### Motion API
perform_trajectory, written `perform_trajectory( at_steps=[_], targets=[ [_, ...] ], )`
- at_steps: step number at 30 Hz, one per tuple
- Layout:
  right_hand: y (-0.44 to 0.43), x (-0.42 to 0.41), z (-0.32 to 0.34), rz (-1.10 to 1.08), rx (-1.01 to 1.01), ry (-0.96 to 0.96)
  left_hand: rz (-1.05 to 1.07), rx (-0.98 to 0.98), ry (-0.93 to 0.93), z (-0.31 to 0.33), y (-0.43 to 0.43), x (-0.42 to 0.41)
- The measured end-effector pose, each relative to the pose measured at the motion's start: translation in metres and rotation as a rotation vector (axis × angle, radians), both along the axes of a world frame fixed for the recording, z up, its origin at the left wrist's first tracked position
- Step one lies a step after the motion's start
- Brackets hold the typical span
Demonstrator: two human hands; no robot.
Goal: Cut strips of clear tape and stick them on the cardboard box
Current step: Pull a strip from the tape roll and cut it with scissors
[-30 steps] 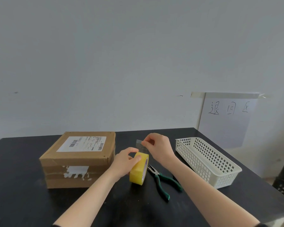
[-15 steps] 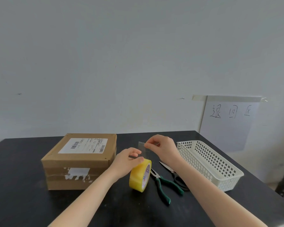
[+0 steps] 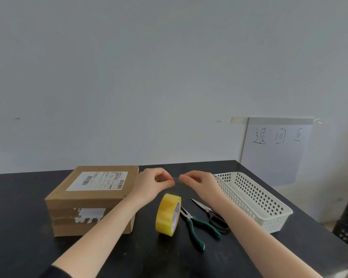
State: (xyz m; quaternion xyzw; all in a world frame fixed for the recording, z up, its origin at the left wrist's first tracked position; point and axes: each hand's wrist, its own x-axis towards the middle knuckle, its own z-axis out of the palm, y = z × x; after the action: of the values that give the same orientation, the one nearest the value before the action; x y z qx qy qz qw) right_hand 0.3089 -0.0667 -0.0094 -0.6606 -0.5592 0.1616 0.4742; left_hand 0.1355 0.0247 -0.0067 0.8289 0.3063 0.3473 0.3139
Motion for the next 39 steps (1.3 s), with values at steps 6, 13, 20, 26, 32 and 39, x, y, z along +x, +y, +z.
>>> perform_trajectory(
  at_steps=[6,13,20,26,32,39],
  targets=[
    [-0.001,0.012,-0.038,0.087,-0.232,-0.174,0.031,0.023,0.051,0.005,-0.002,-0.003],
    [0.016,-0.013,-0.057,0.007,-0.2,-0.458,0.026,0.048,0.089,0.011,-0.009,-0.001],
    [0.032,-0.019,-0.059,0.059,-0.283,-0.409,0.045,-0.014,-0.046,0.013,-0.005,-0.005],
    [0.042,-0.013,-0.057,0.065,-0.427,-0.445,0.054,0.035,-0.068,0.035,-0.002,-0.005],
    [0.047,-0.012,-0.056,0.091,-0.491,-0.407,0.067,0.025,-0.116,0.035,-0.003,-0.004],
    [0.05,-0.01,-0.059,0.096,-0.538,-0.357,0.091,0.019,-0.181,0.04,-0.004,-0.003]
  ],
)
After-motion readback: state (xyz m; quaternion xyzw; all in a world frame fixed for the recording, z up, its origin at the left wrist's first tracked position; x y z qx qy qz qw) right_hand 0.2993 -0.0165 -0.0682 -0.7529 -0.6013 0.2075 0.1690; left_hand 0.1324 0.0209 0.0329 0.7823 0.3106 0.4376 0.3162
